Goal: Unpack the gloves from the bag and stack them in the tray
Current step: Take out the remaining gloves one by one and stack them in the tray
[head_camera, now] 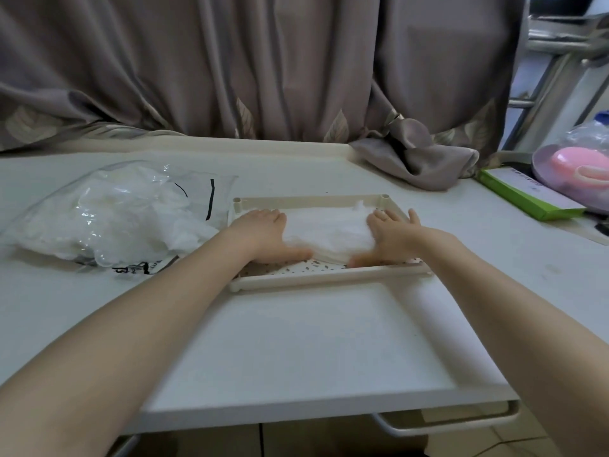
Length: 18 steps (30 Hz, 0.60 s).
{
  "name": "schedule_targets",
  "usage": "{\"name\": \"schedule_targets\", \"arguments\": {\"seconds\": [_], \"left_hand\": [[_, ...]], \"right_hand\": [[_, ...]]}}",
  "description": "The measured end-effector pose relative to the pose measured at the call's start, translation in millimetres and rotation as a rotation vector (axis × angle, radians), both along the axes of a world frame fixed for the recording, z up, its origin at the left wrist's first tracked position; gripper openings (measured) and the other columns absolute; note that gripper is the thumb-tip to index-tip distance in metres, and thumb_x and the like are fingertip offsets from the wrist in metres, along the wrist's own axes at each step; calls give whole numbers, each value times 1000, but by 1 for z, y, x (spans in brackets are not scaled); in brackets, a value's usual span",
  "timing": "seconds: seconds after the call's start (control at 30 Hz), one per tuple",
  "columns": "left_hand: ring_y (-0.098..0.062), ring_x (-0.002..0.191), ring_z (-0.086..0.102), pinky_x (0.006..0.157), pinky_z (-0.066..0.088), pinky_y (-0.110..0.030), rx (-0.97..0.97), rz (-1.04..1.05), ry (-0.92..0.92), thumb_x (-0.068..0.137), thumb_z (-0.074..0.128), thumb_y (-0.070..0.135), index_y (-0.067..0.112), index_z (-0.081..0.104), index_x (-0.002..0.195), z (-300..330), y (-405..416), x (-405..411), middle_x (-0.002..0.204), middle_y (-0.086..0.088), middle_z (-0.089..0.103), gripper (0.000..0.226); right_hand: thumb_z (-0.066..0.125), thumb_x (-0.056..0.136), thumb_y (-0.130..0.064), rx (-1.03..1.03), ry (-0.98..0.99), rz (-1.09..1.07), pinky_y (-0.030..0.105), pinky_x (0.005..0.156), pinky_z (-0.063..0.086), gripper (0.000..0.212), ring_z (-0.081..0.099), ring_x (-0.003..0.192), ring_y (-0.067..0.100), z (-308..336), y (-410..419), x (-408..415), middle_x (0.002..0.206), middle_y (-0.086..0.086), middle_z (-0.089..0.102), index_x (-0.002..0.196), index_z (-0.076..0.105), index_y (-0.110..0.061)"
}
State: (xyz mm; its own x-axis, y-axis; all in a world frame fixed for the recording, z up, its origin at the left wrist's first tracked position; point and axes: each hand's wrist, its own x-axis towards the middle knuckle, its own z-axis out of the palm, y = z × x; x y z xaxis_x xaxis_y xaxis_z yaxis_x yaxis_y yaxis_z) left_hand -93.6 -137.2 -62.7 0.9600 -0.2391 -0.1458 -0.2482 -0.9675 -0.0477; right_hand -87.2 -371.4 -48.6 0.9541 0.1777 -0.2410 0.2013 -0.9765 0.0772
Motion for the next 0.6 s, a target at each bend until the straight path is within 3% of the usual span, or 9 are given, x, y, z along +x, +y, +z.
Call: {"name": "schedule_targets", "arguments": {"seconds": [0.13, 0.2, 0.27, 0.37, 0.47, 0.53, 0.6], "left_hand": [[-24, 140, 24, 114, 22, -37, -78, -33, -80, 79, 32, 76, 11, 27, 145, 6, 11, -7, 152, -8, 27, 93], [-24, 134, 33, 110, 28, -37, -228, -97, -261, 87, 39, 61, 14, 40, 139, 16, 22, -16, 145, -6, 40, 69], [-26, 129, 40, 107, 31, -36, -359, -97, -467, 93, 47, 39, 13, 41, 138, 27, 43, -26, 139, -7, 47, 52], [-33, 120, 47, 103, 31, -40, -451, -35, -741, 89, 49, 26, 9, 53, 127, 35, 90, -29, 126, -13, 56, 42], [-34, 122, 44, 106, 23, -43, -442, 69, -749, 77, 43, 34, 11, 70, 97, 23, 127, -28, 120, -12, 59, 41], [-29, 132, 35, 112, 11, -40, -444, 174, -671, 79, 51, 21, 13, 70, 99, 9, 134, -30, 129, -8, 54, 29], [-24, 133, 34, 114, 11, -38, -476, 215, -592, 77, 47, 20, 14, 68, 105, -2, 138, -32, 133, -6, 51, 36]], "right_hand": [[43, 70, -81, 133, 12, -26, 48, 115, -7, 103, -12, 145, 18, 23, 16, -12, 159, 5, 2, 145, 25, -13], [40, 78, -75, 239, -133, 60, 44, 117, 2, 89, -2, 146, 19, 35, 42, -20, 159, 3, 4, 146, 28, -18], [45, 87, -60, 433, -329, 173, 36, 112, 23, 63, 27, 139, 22, 41, 77, -26, 152, 4, 30, 134, 48, -18], [55, 92, -25, 612, -503, 373, 34, 87, 45, 22, 58, 104, 24, 41, 135, -35, 109, 6, 64, 104, 65, -11], [50, 91, -9, 589, -450, 470, 34, 83, 45, 22, 60, 95, 26, 31, 186, -39, 101, 9, 67, 101, 69, -8], [46, 93, -9, 522, -315, 448, 26, 84, 42, 27, 59, 104, 24, 25, 209, -35, 111, 8, 67, 110, 67, -8], [51, 90, -10, 469, -179, 368, 24, 70, 40, 17, 56, 97, 26, 18, 222, -25, 99, 9, 64, 97, 65, -5]]}}
